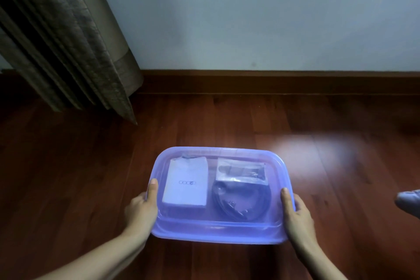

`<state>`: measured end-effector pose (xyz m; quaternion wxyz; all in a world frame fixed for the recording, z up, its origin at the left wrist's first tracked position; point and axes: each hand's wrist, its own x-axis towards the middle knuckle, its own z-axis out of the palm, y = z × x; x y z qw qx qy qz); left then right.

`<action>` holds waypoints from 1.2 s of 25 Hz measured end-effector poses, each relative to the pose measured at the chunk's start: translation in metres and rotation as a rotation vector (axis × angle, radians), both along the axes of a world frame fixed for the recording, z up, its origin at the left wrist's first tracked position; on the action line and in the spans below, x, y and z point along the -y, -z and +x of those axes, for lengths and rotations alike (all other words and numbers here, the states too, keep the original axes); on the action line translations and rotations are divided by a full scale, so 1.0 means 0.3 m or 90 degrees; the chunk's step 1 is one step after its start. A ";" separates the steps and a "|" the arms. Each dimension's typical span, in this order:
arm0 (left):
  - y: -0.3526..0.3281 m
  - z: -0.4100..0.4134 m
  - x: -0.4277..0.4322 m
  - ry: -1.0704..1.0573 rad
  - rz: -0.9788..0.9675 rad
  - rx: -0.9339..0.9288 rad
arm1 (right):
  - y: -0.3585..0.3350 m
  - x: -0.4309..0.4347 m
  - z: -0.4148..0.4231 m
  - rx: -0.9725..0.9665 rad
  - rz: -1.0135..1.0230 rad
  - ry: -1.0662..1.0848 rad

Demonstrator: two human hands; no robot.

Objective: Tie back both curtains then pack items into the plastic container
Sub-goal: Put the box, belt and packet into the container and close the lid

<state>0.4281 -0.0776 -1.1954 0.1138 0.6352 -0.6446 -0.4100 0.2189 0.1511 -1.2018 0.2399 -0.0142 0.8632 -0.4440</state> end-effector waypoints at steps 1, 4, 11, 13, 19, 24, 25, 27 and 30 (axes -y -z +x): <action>0.002 0.001 0.004 0.000 -0.007 0.001 | -0.004 0.000 0.002 0.000 0.002 0.001; -0.005 0.033 0.028 -0.013 -0.024 0.003 | -0.025 0.037 0.024 0.011 -0.013 -0.012; -0.125 0.321 0.303 -0.183 -0.017 -0.058 | -0.097 0.400 0.176 0.030 -0.096 -0.232; -0.160 0.455 0.417 -0.237 -0.009 -0.084 | -0.123 0.554 0.267 0.014 -0.107 -0.285; -0.346 0.798 0.595 -0.403 0.021 -0.104 | -0.291 0.923 0.517 0.014 -0.092 -0.396; -0.491 1.022 0.707 -0.462 0.080 -0.185 | -0.470 1.138 0.684 0.043 -0.094 -0.434; -0.498 1.045 0.718 -0.484 0.089 -0.230 | -0.488 1.168 0.707 0.050 -0.099 -0.435; -0.532 1.049 0.709 -0.570 0.118 -0.356 | -0.508 1.218 0.755 0.056 -0.104 -0.421; -0.539 0.992 0.686 -0.678 0.222 -0.530 | -0.501 1.297 0.813 0.050 -0.104 -0.414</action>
